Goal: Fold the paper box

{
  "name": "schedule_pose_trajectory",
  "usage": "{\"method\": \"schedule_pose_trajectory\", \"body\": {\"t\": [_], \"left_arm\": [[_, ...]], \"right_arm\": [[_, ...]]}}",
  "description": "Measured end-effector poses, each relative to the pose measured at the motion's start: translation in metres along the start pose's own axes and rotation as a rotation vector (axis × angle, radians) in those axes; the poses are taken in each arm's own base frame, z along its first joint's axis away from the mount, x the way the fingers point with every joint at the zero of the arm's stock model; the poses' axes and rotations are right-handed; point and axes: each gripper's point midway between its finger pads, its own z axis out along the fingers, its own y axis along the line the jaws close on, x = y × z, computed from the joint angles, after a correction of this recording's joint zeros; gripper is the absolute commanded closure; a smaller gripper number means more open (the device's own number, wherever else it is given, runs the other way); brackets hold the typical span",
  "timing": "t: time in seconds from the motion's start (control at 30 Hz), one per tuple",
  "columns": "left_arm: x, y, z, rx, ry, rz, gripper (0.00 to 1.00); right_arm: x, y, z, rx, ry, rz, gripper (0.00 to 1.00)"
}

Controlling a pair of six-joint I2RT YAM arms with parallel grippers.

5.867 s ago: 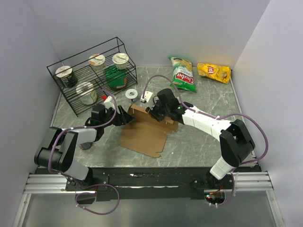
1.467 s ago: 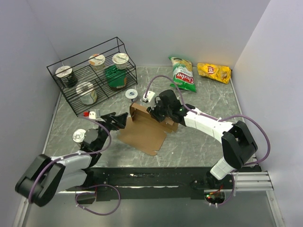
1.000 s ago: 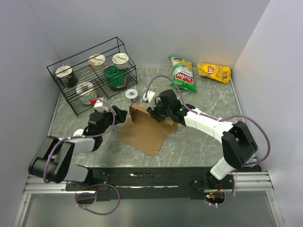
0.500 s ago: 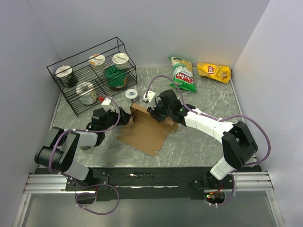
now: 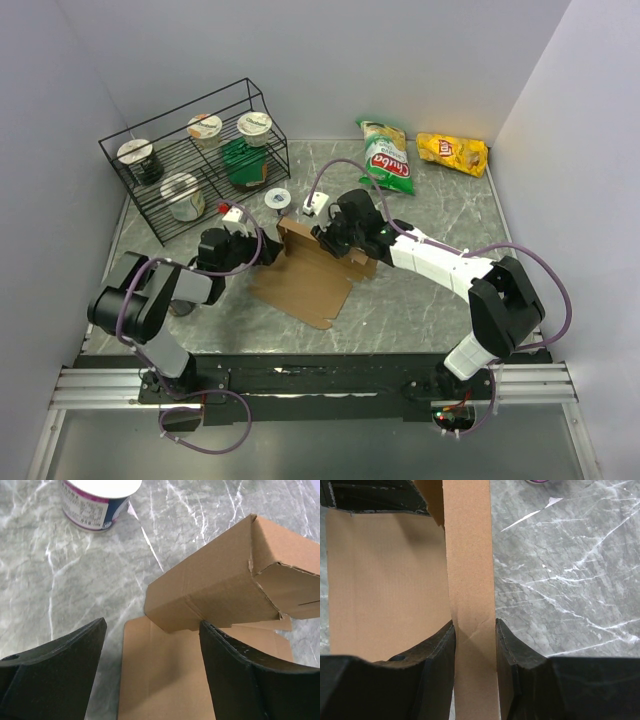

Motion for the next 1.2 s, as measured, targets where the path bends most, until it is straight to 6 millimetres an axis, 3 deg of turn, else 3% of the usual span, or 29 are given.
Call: {"method": "schedule_pose_trajectory", "body": {"t": [0.63,0.87,1.2], "left_arm": [[-0.005,-0.004,0.016,0.070,-0.047,0.070,0.22],[-0.006,-0.009,0.020,0.108,-0.063,0.094,0.33],[-0.010,-0.020,0.025,0.154,-0.070,0.139,0.24]], "right_arm": [[0.001,-0.005,-0.001,0.020,0.005,0.003,0.70],[0.002,-0.006,-0.001,0.025,0.006,0.003,0.70],[0.003,-0.009,-0.001,0.035,0.010,0.006,0.70]]}}
